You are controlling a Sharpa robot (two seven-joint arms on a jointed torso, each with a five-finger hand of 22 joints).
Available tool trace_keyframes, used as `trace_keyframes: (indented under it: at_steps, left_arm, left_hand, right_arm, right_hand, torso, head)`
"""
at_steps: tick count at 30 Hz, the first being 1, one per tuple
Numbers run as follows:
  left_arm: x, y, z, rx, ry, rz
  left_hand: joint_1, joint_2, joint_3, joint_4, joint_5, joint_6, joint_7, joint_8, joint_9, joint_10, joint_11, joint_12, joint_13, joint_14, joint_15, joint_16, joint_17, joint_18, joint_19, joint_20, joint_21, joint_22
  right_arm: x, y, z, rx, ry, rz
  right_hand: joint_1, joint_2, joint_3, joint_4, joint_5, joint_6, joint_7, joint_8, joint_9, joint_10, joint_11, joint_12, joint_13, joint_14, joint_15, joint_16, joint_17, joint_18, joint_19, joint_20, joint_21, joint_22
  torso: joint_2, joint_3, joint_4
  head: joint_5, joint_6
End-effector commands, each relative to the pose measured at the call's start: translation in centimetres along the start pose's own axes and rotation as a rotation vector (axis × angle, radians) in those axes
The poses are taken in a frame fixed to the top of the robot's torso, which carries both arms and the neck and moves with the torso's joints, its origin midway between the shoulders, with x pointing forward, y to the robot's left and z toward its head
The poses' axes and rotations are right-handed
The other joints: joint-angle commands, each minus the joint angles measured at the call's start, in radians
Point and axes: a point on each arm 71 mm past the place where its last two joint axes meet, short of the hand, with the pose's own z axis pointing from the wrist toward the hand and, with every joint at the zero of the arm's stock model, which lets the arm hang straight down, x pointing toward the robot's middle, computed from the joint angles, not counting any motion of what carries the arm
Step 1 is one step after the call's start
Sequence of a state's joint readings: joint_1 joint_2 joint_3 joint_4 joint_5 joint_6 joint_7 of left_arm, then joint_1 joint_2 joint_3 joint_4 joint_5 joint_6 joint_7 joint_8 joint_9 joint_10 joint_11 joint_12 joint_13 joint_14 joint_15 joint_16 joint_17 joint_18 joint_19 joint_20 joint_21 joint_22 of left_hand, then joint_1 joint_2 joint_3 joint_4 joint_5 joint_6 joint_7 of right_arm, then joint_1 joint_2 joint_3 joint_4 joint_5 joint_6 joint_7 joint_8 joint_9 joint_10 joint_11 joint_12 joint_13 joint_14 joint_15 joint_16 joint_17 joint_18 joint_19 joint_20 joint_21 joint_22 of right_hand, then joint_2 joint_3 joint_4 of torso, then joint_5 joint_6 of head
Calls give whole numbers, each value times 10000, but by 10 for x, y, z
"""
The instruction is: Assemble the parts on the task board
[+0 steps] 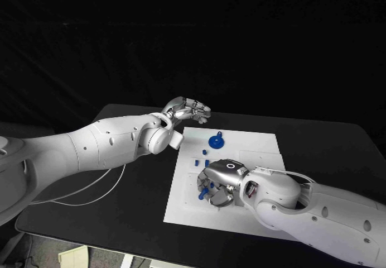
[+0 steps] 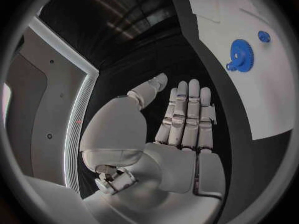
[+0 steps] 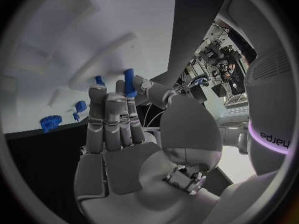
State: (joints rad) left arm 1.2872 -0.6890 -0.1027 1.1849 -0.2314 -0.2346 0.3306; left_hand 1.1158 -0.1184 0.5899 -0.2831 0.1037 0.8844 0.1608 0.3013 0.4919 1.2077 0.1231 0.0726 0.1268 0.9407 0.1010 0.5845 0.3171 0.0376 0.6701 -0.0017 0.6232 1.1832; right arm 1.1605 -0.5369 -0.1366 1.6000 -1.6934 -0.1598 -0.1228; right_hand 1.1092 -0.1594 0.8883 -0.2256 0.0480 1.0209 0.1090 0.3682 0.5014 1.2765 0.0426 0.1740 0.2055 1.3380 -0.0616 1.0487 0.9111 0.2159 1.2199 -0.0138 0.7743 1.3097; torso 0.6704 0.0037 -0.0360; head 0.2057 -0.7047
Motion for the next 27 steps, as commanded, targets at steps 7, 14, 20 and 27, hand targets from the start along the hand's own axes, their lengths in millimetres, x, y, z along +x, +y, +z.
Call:
trace_keyframes:
  at_steps: [7, 14, 20, 27]
  left_arm:
    - [2, -1, 1, 60, 138, -98]
    - [2, -1, 1, 53, 150, -103]
    - [2, -1, 0, 35, 149, -103]
    - [1, -1, 0, 20, 148, -103]
  left_hand:
    - [-24, 15, -39, 19, 27, -57, -15, 29, -12, -60, 10, -17, -14, 46, 33, -44, 22, 116, -44, 59, -42, 19]
    - [-24, 11, -40, 18, 26, -59, -14, 30, -13, -63, 11, -18, -16, 45, 33, -51, 29, 115, -45, 59, -45, 22]
    - [-26, 9, -41, 19, 24, -62, -13, 29, -14, -66, 12, -19, -18, 43, 35, -60, 37, 115, -46, 60, -49, 24]
    - [-25, 8, -42, 19, 24, -66, -12, 28, -16, -69, 13, -19, -20, 42, 35, -66, 44, 115, -46, 61, -52, 27]
  right_arm:
    - [14, 8, 5, -191, 676, -575]
    - [19, 13, 6, -484, 930, -340]
    - [19, 10, 6, -489, 944, -86]
    - [18, 8, 5, -447, 718, 64]
  right_hand:
    - [-7, 70, -8, -58, 33, 59, 7, 27, 15, 253, -9, 26, 27, -73, -92, 69, -20, 459, -23, -59, 66, 167]
    - [-242, -77, -348, -341, 1049, 28, 23, -8, 56, 180, 20, -10, 123, -112, -76, 93, -111, 459, -81, -19, 101, 175]
    - [-680, -139, -1492, -624, 2185, -106, 67, -98, 99, 33, 53, -89, 238, -188, -28, 80, -271, 459, -180, -15, 100, 149]
    - [-732, -241, -2246, -644, 2294, -424, 197, -301, 61, -304, 159, -279, 257, -258, 67, 72, -395, 459, -296, -35, 41, 127]
  torso:
    - [6, -11, 13]
    - [3, -22, 14]
    - [3, -18, 8]
    - [2, -9, 4]
  head:
    - [-18, -23]
    - [-10, -30]
    - [-8, -33]
    - [-2, -42]
